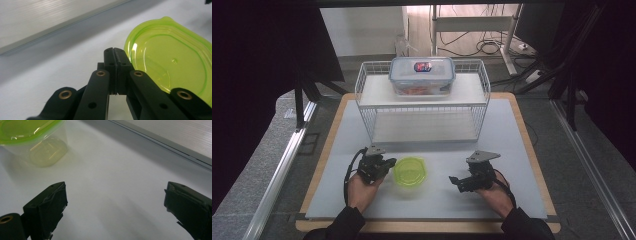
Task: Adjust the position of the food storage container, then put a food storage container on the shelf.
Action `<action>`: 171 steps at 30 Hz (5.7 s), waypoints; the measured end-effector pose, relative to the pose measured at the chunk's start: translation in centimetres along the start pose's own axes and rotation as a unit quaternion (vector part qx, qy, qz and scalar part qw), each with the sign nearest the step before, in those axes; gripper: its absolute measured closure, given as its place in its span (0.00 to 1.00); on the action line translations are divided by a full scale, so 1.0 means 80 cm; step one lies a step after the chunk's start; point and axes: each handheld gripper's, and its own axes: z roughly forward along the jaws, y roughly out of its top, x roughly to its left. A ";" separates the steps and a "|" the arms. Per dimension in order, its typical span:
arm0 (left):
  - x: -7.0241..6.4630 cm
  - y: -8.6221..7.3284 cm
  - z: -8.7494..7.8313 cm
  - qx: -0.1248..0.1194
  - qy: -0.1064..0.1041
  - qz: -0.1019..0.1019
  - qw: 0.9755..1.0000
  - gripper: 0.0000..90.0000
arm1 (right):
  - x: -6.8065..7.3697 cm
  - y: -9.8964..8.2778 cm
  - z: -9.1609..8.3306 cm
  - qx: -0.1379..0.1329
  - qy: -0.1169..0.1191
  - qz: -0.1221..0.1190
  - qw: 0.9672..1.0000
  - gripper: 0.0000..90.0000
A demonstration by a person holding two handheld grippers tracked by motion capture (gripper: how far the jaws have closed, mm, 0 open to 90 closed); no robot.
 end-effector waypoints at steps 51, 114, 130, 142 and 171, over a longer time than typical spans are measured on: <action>-0.001 -0.056 -0.023 0.007 -0.032 0.063 0.997 0.06 | 0.008 0.020 0.004 0.044 0.098 0.058 0.993 0.04; -0.001 -0.067 -0.030 0.014 -0.022 0.064 0.998 0.06 | 0.002 0.077 0.033 0.041 0.294 0.199 0.934 0.92; -0.003 -0.066 -0.028 0.021 -0.027 0.073 0.997 0.06 | -0.037 0.129 -0.034 -0.038 0.273 0.201 0.940 0.92; -0.004 -0.067 -0.027 0.017 -0.027 0.072 0.997 0.06 | -0.051 0.162 -0.055 -0.059 0.261 0.202 0.942 0.92; -0.006 -0.067 -0.024 0.022 -0.029 0.078 0.996 0.06 | -0.070 0.230 -0.083 -0.093 0.241 0.200 0.945 0.91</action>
